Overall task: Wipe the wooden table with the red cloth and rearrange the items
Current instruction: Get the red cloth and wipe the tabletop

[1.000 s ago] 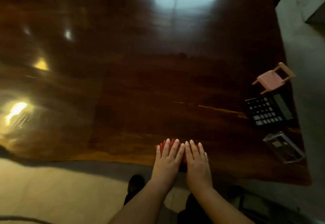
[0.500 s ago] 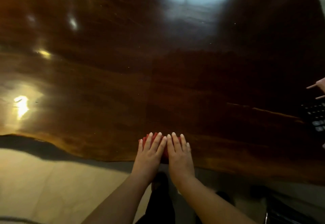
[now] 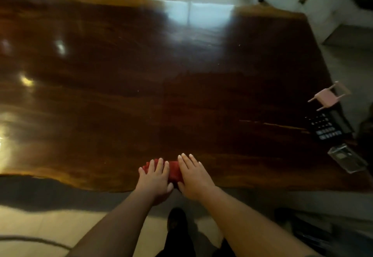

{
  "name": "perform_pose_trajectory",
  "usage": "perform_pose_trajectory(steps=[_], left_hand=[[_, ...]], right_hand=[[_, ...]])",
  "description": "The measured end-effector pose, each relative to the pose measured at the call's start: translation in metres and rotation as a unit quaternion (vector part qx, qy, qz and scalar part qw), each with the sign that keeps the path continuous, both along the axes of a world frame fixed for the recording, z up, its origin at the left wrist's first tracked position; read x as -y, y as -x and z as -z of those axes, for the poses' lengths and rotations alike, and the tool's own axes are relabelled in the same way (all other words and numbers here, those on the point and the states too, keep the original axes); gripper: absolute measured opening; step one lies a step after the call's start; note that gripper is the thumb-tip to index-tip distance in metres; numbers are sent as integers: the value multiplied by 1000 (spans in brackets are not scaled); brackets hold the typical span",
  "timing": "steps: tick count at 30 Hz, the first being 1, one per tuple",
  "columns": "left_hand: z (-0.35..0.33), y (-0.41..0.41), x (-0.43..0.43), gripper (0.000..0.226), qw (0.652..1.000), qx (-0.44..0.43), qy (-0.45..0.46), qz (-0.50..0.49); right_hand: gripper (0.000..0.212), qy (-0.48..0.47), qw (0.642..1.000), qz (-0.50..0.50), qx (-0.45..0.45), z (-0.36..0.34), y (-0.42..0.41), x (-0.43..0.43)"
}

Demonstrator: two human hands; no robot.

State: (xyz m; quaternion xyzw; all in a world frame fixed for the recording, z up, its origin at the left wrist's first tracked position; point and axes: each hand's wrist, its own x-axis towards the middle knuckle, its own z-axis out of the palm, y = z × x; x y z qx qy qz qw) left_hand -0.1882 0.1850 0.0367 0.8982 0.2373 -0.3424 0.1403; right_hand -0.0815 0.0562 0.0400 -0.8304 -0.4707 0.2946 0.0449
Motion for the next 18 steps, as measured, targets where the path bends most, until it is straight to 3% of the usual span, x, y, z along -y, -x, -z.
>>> perform_pose_trajectory(steps=[5,8,12,18], left_hand=[[-66,-55,3,70,998,-23,-1,51],[-108,-95,30,53,999,36,22,27],[-150,-146,71,25,991,123,-29,48],[-176,-189,138,29,977,198,-69,28]], right_hand=[[70,-19,996,55,74,-51,-47,54],[63,-9,985,140,97,-87,-86,90],[54,-27,980,164,111,-129,-142,140],[61,-69,977,166,118,-160,-200,210]])
